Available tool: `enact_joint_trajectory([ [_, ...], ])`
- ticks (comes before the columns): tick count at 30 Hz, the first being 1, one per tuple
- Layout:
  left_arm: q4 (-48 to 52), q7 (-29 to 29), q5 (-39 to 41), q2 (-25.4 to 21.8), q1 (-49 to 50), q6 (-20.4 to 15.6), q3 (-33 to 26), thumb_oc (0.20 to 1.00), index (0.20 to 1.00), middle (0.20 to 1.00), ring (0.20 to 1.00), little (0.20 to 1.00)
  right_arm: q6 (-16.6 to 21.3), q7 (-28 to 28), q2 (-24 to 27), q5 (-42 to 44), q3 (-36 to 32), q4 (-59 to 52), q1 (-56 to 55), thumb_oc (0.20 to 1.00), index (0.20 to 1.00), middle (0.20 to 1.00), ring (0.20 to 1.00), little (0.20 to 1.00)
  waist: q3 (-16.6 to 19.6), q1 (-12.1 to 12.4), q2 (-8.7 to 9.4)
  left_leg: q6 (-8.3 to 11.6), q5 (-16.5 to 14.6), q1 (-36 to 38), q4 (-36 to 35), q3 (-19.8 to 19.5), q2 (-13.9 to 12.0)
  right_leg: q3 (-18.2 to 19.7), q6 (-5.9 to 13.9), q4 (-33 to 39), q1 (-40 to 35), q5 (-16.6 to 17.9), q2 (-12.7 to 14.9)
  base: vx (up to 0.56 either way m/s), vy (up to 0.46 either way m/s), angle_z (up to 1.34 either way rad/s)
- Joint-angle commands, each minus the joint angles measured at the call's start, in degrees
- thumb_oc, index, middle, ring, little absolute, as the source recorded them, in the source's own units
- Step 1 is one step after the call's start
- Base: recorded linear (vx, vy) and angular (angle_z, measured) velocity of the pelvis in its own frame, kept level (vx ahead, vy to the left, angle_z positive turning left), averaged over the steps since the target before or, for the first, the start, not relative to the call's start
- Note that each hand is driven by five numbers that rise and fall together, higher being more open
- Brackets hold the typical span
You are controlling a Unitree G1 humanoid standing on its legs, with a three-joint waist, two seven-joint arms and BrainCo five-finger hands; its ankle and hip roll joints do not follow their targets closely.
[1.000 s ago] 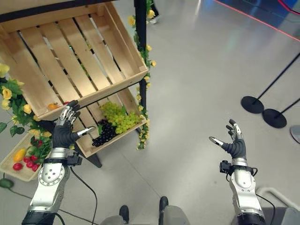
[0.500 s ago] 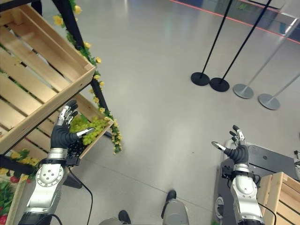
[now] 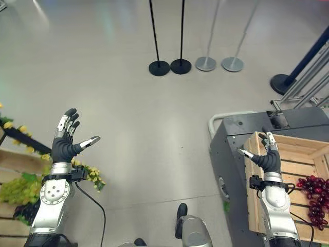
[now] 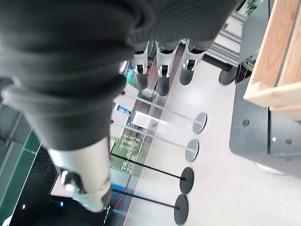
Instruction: Pick up the fruits from the basket on one side to the basket on the other side
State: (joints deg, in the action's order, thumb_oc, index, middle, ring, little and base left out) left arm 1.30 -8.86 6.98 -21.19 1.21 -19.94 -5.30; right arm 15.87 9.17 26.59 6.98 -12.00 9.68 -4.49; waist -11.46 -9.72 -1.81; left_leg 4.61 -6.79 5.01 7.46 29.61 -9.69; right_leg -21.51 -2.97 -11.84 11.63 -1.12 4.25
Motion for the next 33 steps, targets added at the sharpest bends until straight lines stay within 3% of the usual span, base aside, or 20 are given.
enact_joint_trajectory([
  [1,2.24,-1.4,0.12,-2.13,-0.89,-2.68,0.6,1.0,1.0,1.0,1.0,1.0,3.91,0.82,1.38,1.17,-3.45,-2.97,1.99,1.0,1.0,1.0,1.0,1.0,1.58,0.19,2.56,-1.51,-2.96,-2.32,9.02,0.13,-2.02,3.48,9.55,-1.75,-4.73,-4.88,2.91,0.19,-0.282,-0.1],
  [3,2.14,-1.35,0.28,-2.15,-0.98,-2.57,0.52,1.0,1.0,1.0,1.0,1.0,4.13,1.01,1.35,1.5,-3.5,-3.12,2.15,1.0,1.0,1.0,1.0,1.0,1.45,0.24,2.94,-0.69,-2.38,-3.29,13.92,0.03,-3.82,4.63,8.41,-1.17,-5.79,-5.59,1.72,0.16,-0.244,-0.2],
  [4,1.6,-1.69,0.85,-1.93,-1.05,-2.54,0.43,1.0,1.0,1.0,1.0,1.0,4.52,0.94,1.34,2.59,-3.15,-3.17,2.15,1.0,1.0,1.0,1.0,1.0,0.98,1.21,3.63,0.97,1.74,-5.22,23.31,-2.61,-7.01,7.05,6.07,0.32,-8.38,-6.83,-1.23,0.2,-0.288,-0.4],
  [6,1.31,-1.97,1.01,-2.01,-1.37,-2.48,0.65,1.0,1.0,1.0,1.0,1.0,4.71,0.89,1.39,3.05,-2.86,-3.38,2.41,1.0,1.0,1.0,1.0,1.0,0.08,2.11,3.74,1.91,3.37,-6.75,28.16,-5.57,-8.29,8.2,4.63,1.44,-10.02,-7.29,-2.99,0.1,-0.216,-0.7],
  [7,1.34,-2.24,1.1,-1.94,-1.24,-2.41,0.51,1.0,1.0,1.0,1.0,1.0,4.83,0.83,1.71,3.57,-2.57,-3.37,2.7,1.0,1.0,1.0,1.0,1.0,-0.73,2.87,4.62,0.74,5.51,-8.68,31.5,-7.96,-7.45,9.32,3.38,2.28,-10.36,-6.19,-3.43,-0.04,-0.016,-1.24],
  [8,1.63,-3.13,1.05,-1.41,-0.32,-2.39,0.27,1.0,1.0,1.0,1.0,1.0,4.59,0.71,1.95,3.79,-1.5,-3.1,3.11,1.0,1.0,1.0,1.0,1.0,-1.59,4.55,4.81,-0.29,3.91,-13.11,33.02,-17.61,-1.22,13.46,2.92,2.57,-10.83,-6.41,-4.66,-0.04,0.003,-1.14],
  [9,1.66,-3.15,1.02,-1.4,-0.32,-2.38,0.25,1.0,1.0,1.0,1.0,1.0,4.57,0.7,1.95,3.81,-1.5,-3.11,3.14,1.0,1.0,1.0,1.0,1.0,-1.43,4.47,5.0,-0.51,4.26,-13.29,32.74,-17.51,-0.93,13.43,2.96,2.67,-10.61,-6.18,-4.38,0.05,0.069,-0.87],
  [10,1.46,-3.5,1.01,-0.92,0.09,-2.38,0.09,1.0,1.0,1.0,1.0,1.0,4.47,0.44,1.88,3.76,-1.15,-3.27,3.11,1.0,1.0,1.0,1.0,1.0,-1.74,5.0,5.03,-0.9,3.44,-15.35,31.83,-20.31,1.63,14.73,3.33,2.58,-11.27,-6.09,-4.39,0.15,0.057,-1.05],
  [11,1.31,-3.89,0.87,-0.79,0.72,-2.58,-0.49,1.0,1.0,1.0,1.0,1.0,4.43,0.05,1.81,4.08,-1.15,-2.53,2.76,1.0,1.0,1.0,1.0,1.0,-2.11,5.29,5.11,-1.36,2.91,-18.44,28.14,-24.16,1.23,16.77,4.08,1.82,-12.18,-6.96,-4.67,0.15,0.051,-1.16],
  [12,1.3,-3.89,0.86,-0.79,0.7,-2.6,-0.51,1.0,1.0,1.0,1.0,1.0,4.43,0.03,1.8,4.09,-1.16,-2.55,2.78,1.0,1.0,1.0,1.0,1.0,-2.01,5.29,5.22,-1.4,3.4,-18.56,27.79,-24.08,1.34,16.8,4.03,1.94,-11.96,-6.63,-4.57,0.24,0.16,-1.35],
  [13,0.8,-4.74,0.03,-1.03,0.65,-2.71,-0.43,1.0,1.0,1.0,1.0,1.0,4.87,0.38,2.02,3.87,-0.87,-2.32,3.01,1.0,1.0,1.0,1.0,1.0,-2.4,6.23,4.68,-1.19,4.07,-20.82,20.13,-29.84,3.41,19.47,4.54,1.17,-12.06,-7.19,-5.41,0.11,0.115,-0.81],
  [14,0.75,-4.79,-0.02,-1.02,0.55,-2.73,-0.4,1.0,1.0,1.0,1.0,1.0,4.88,0.41,2.02,3.85,-0.9,-2.29,3.08,1.0,1.0,1.0,1.0,1.0,-2.29,6.2,4.8,-1.21,4.66,-20.83,19.53,-29.8,3.56,19.45,4.53,1.25,-11.82,-6.93,-5.26,0.31,0.237,-0.76],
  [15,0.33,-5.72,0.18,-0.87,0.56,-3.04,-0.31,1.0,1.0,1.0,1.0,1.0,5.08,0.4,2.38,3.41,0.73,-1.68,4.56,1.0,1.0,1.0,1.0,1.0,-2.55,7.72,3.84,0.07,7.83,-21.24,11.04,-38.82,7.37,23.59,4.63,0.49,-12.37,-7.73,-7.11,0.25,0.153,-0.97],
  [16,0.14,-6.36,0.16,-0.88,0.67,-3.42,-0.34,1.0,1.0,1.0,1.0,1.0,5.18,0.52,2.7,2.93,2.1,-1.34,5.87,1.0,1.0,1.0,1.0,1.0,-2.53,8.82,3.45,0.93,10.08,-21.36,6.99,-43.93,8.71,26.48,4.64,0.26,-12.52,-8.11,-8.32,0.26,0.156,-1.12],
  [17,0.14,-6.36,0.16,-0.88,0.67,-3.42,-0.34,1.0,1.0,1.0,1.0,1.0,5.18,0.52,2.7,2.93,2.1,-1.34,5.87,1.0,1.0,1.0,1.0,1.0,-2.53,8.82,3.45,0.93,10.08,-21.36,6.99,-43.93,8.71,26.48,4.64,0.26,-12.52,-8.11,-8.32,0.15,0.107,-1.86],
  [18,-0.15,-6.87,0.04,-1.17,0.47,-3.68,-0.42,1.0,1.0,1.0,1.0,1.0,5.2,0.54,3.29,2.7,3.35,-1.14,7.4,1.0,1.0,1.0,1.0,1.0,-2.67,9.43,2.61,2.16,12.43,-22.81,3.15,-48.48,10.22,30.44,4.61,0.25,-12.66,-8.15,-10.15,0.08,0.07,-1.69],
  [21,-0.72,-7.1,0.12,-1.63,-0.22,-4.12,-0.43,1.0,1.0,1.0,1.0,1.0,5.13,0.05,3.42,3.19,4.13,-1.32,8.34,1.0,1.0,1.0,1.0,1.0,-2.65,9.52,2.46,2.7,12.81,-22.49,3.82,-49.29,10.81,34.28,4.94,0.21,-12.88,-8.41,-11.16,0.07,0.152,-1.24],
  [23,-0.37,-7.13,0.31,-1.61,0.38,-4.52,-0.69,1.0,1.0,1.0,1.0,1.0,5.12,-0.89,3.15,3.62,5.13,-1.56,8.85,1.0,1.0,1.0,1.0,1.0,-1.84,8.96,2.7,1.5,9.56,-19.75,4.68,-49.86,10.66,36.85,5.99,-0.05,-12.52,-8.88,-10.48,0.13,0.312,-1.15],
  [28,-0.43,-7.96,-1.16,-2.96,0.3,-4.38,-1.84,1.0,1.0,1.0,1.0,1.0,3.68,-1.84,1.21,3.8,5.8,-0.99,7.88,1.0,1.0,1.0,1.0,1.0,0.6,7.49,4.2,-2.0,4.17,-15.34,6.11,-41.3,10.58,42.19,10.52,-1.69,-12.89,-9.62,-5.46,0.15,0.324,-1.26],
  [33,-1.04,-9.02,-2.39,-4.14,-0.11,-3.78,-2.59,1.0,1.0,1.0,1.0,1.0,2.5,-2.24,-0.22,3.29,6.19,-0.65,6.82,1.0,1.0,1.0,1.0,1.0,1.01,6.52,5.16,-4.08,1.1,-13.65,7.2,-34.74,11.01,42.78,13.97,-4.35,-9.68,-8.55,-2.13,0.05,0.255,-1.07],
])
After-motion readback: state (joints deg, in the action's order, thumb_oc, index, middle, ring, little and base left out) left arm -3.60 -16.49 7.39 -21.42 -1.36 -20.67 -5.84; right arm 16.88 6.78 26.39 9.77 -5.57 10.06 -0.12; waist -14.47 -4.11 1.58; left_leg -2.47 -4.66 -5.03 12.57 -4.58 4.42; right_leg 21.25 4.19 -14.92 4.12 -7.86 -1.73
